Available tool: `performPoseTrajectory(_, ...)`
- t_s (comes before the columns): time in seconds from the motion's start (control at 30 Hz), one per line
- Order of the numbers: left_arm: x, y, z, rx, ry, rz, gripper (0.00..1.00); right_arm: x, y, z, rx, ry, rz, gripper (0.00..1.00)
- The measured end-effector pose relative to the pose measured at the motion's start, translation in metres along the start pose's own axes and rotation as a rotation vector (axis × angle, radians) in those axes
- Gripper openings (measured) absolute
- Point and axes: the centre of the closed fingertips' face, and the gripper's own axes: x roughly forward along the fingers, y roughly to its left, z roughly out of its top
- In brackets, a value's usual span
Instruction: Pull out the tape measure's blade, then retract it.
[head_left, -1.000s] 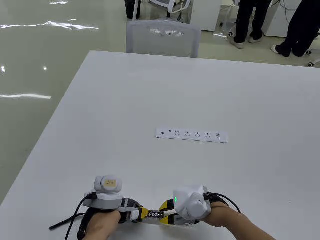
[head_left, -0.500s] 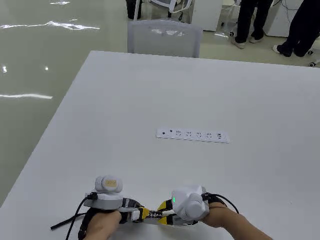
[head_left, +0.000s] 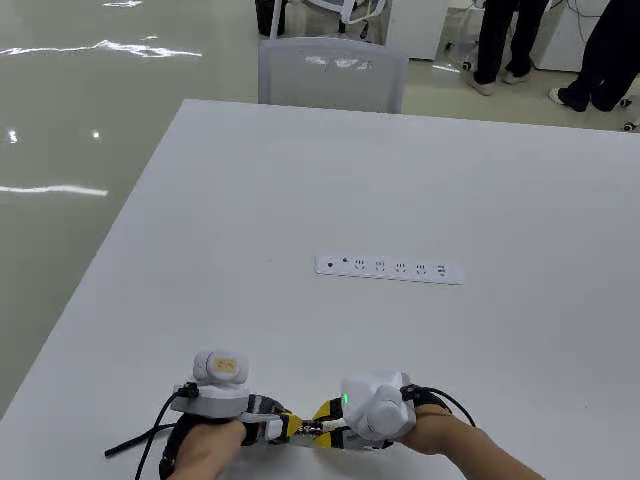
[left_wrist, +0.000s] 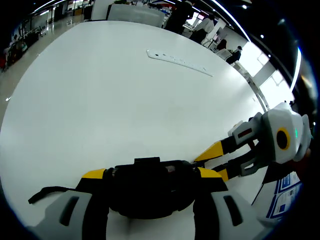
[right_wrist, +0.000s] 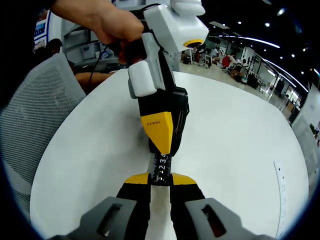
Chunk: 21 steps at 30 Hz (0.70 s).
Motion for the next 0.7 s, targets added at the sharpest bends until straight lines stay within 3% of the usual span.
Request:
performPoseTrajectory(0.43,0.0022,0.0036,0.0004,-0.003,-0.001,0.002,0.65,0.0037,-0.0006,0.0033,0.000,-0.002,-0.002,0.13)
performPoseTrajectory(0.7,-0.0022,-0.0001,-0.0016,-0.003,-0.002,0.002,0.65,0.0059,-0.0005,0.0056,0.001,-0.003,-0.002,0.13)
